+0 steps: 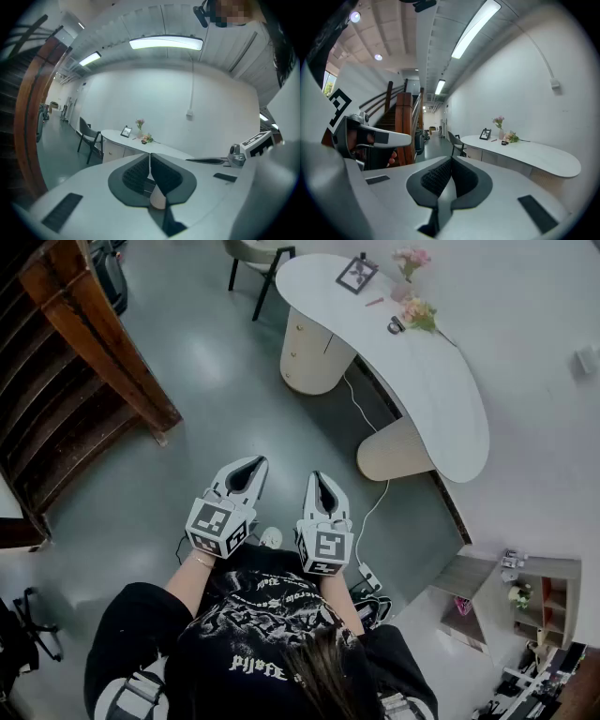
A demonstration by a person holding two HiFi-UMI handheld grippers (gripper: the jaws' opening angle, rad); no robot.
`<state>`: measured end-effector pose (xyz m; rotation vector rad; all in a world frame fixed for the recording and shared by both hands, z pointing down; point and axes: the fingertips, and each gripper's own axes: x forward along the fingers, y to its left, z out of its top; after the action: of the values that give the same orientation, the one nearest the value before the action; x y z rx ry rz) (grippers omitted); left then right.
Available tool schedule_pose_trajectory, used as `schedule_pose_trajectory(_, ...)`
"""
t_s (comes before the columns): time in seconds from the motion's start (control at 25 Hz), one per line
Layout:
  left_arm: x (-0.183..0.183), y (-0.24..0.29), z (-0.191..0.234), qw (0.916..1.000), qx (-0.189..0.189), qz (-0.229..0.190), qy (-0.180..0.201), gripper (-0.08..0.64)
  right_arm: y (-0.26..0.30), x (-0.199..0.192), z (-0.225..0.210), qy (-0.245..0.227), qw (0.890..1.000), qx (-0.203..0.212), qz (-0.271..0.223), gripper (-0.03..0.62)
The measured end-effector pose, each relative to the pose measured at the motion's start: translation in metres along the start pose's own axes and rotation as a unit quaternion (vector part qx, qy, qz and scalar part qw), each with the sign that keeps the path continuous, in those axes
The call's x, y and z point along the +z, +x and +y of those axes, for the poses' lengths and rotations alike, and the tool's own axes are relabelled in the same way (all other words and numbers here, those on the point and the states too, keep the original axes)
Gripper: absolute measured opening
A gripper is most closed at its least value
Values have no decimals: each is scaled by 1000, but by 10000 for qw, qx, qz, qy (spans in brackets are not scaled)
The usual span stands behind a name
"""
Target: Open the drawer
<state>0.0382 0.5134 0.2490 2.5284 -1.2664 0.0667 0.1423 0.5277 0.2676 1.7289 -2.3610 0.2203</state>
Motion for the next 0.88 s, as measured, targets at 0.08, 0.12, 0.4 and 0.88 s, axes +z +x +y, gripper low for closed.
schedule_pose_trajectory(0.08, -1, -2, -6, 10000, 64, -28, 23, 31, -5, -2, -4, -29, 10000, 37, 14, 25)
schedule_pose_trajectory(0.12, -2, -3, -9, 9999, 94, -43, 27, 31, -8, -3, -6, -32, 10000, 52, 22, 25)
schedule_pose_trajectory(0.4, -11, -7, -22, 9995, 277, -148, -80, 31, -20, -13, -16, 165, 9997, 158, -5, 26)
schedule_pose_trajectory(0.88, -29, 6, 1, 9993, 265, 6, -245, 31, 4, -21, -10, 183, 9992, 330, 105, 26)
